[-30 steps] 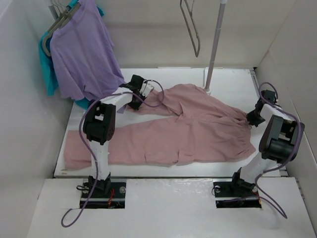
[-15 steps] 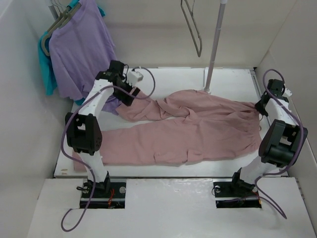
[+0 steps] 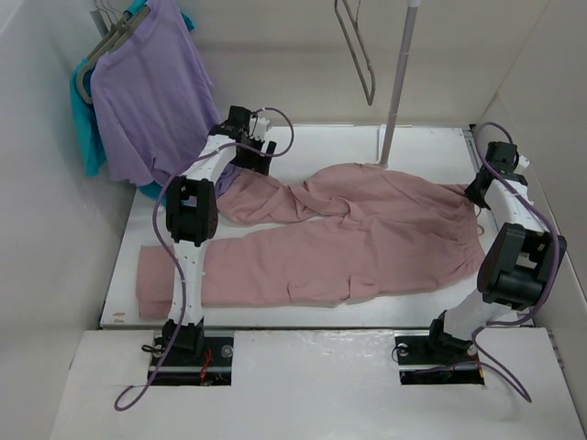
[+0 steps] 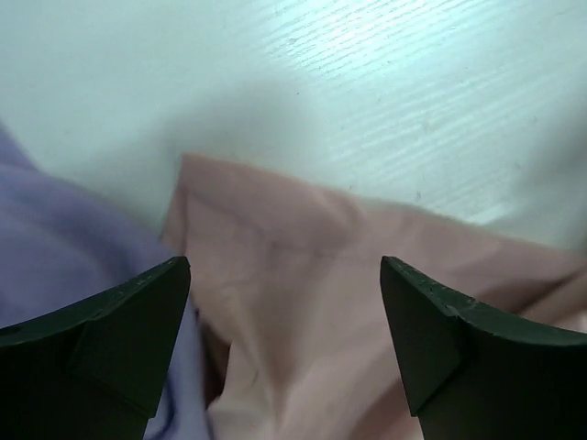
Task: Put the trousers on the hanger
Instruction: Flatten out the trousers at the center of the board, then fold the trousers at the center of the board.
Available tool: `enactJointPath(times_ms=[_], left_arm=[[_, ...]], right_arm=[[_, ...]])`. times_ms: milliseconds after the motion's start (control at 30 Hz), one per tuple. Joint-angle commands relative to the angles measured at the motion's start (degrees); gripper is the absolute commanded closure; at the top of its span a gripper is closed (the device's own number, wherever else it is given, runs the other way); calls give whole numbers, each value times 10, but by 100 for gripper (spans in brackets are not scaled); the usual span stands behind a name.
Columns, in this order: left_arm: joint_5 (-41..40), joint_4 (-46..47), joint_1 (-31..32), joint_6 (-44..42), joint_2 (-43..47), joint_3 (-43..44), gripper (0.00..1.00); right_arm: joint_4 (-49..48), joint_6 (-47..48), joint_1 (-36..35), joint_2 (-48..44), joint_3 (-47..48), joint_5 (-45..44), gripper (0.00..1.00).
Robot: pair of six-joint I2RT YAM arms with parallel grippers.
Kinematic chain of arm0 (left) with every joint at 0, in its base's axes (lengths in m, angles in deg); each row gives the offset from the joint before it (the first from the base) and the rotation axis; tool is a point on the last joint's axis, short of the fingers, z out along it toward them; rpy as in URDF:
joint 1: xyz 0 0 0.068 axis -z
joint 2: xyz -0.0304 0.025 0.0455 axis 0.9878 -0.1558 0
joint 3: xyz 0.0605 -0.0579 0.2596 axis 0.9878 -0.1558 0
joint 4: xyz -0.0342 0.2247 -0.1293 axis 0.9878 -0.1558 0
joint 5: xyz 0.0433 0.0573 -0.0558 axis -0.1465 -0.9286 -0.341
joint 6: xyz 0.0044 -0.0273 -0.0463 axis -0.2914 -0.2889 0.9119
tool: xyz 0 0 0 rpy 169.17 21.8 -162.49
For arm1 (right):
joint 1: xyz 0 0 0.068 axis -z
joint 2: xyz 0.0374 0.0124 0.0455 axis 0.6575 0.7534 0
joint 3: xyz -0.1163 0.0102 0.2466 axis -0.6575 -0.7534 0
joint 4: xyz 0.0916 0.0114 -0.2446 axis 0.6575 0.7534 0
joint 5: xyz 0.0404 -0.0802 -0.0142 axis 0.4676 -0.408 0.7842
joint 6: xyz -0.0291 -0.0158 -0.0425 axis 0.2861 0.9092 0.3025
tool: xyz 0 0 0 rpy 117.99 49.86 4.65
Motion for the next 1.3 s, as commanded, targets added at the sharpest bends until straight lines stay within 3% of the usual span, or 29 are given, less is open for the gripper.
enactJointPath(times_ms=[0,100,233,333,367,400,467,500,533,800,1067,1267], left_arm=[[-1,9,0,47,-18,41,18],[5,31,5,47,-39,41,12],[-19,43,5,58,-59,27,12],[-34,43,5,58,-75,27,21],[-34,49,5,52,-82,27,27],[-28,49,5,52,-83,27,42],[-19,63,5,52,-98,27,62],[-10,69,5,52,-98,33,75],[-10,69,10,44,-106,46,100],[-3,75,-7,29,-33,105,100],[8,108,-98,49,201,105,100],[27,65,-152,11,345,-29,100]], right_arm=[[-4,9,1,-4,25,-17,100],[-4,9,1,3,25,-17,100],[6,4,1,8,25,-10,100],[6,4,1,3,25,-17,100],[6,4,1,3,25,-17,100],[6,4,1,3,25,-17,100],[6,4,1,3,25,-17,100],[6,4,1,3,25,-17,100],[13,4,1,3,25,-17,100],[13,4,22,-22,30,-22,100],[-5,-2,46,-86,30,-44,100],[-21,-8,52,-132,8,-65,100]])
